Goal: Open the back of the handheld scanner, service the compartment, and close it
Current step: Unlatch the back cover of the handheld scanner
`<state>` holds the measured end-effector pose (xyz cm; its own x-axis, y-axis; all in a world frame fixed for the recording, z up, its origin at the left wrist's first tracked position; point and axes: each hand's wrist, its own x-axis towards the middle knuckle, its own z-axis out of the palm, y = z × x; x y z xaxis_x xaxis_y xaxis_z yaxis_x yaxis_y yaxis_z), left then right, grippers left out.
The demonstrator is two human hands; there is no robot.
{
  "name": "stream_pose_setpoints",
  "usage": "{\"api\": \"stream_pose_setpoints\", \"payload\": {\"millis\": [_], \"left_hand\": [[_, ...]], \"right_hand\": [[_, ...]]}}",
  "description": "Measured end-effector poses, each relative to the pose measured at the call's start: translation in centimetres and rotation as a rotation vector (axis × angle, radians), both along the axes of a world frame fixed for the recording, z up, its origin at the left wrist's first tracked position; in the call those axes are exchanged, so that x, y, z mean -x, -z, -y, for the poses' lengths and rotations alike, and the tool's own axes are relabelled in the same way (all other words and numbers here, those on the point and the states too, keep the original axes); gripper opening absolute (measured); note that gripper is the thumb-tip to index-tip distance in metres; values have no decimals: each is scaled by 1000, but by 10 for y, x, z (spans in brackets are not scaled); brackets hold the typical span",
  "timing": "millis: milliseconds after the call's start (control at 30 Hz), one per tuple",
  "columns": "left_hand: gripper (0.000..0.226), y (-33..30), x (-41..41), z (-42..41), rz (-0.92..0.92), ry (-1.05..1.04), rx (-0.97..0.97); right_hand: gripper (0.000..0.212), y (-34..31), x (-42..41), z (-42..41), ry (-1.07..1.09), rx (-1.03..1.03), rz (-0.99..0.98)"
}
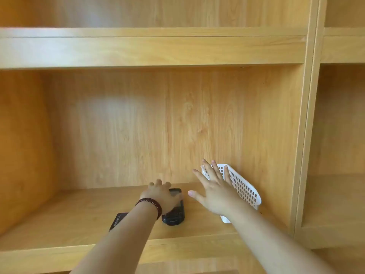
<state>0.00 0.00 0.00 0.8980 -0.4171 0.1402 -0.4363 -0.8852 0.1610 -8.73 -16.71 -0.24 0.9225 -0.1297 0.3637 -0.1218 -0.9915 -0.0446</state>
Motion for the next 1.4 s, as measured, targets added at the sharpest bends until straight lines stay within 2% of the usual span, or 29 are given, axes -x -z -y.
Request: {"api": "stream_pose_setpoints", "payload": {"millis": [133, 233, 400, 533, 567, 667, 700, 800, 900, 1000, 1167, 1400], "left_hand": [[93, 7, -2, 25, -264, -101, -75], [93, 12, -6, 36, -290, -159, -66], [75, 15, -6, 40, -274, -178, -18], [53, 9, -12, 31, -355, -151, 163], [47, 6, -16, 28, -419, -142, 242], [45, -4, -27, 14, -731, -159, 714], [46, -7, -29, 9, -784, -127, 826], [44, -13, -31, -2, -842, 22, 1088], [41, -21, -29, -8, -1014, 191, 1431], [44, -23, -26, -12, -1054, 298, 1642], [50, -15, -23, -15, -914, 343, 1652], [48, 7, -16, -15, -929, 418, 1517]], "right_hand": [[68, 2, 4, 7, -4, -51, -19], [61, 3, 8, 10, -9, -87, -51], [57, 5, 12, 12, -13, -94, -33], [57, 6, 14, 11, -16, -107, -25], [57, 5, 14, 10, -14, -110, -24], [59, 4, 14, 10, -15, -114, -25], [61, 4, 13, 10, -14, -113, -25], [70, 3, 13, 10, -12, -102, -20], [80, 0, 12, 9, 1, -48, -10], [88, -1, 12, 6, 18, 25, 9], [85, -3, 15, 1, 26, 89, 41], [85, 1, 18, -1, 16, 94, 44]]}}
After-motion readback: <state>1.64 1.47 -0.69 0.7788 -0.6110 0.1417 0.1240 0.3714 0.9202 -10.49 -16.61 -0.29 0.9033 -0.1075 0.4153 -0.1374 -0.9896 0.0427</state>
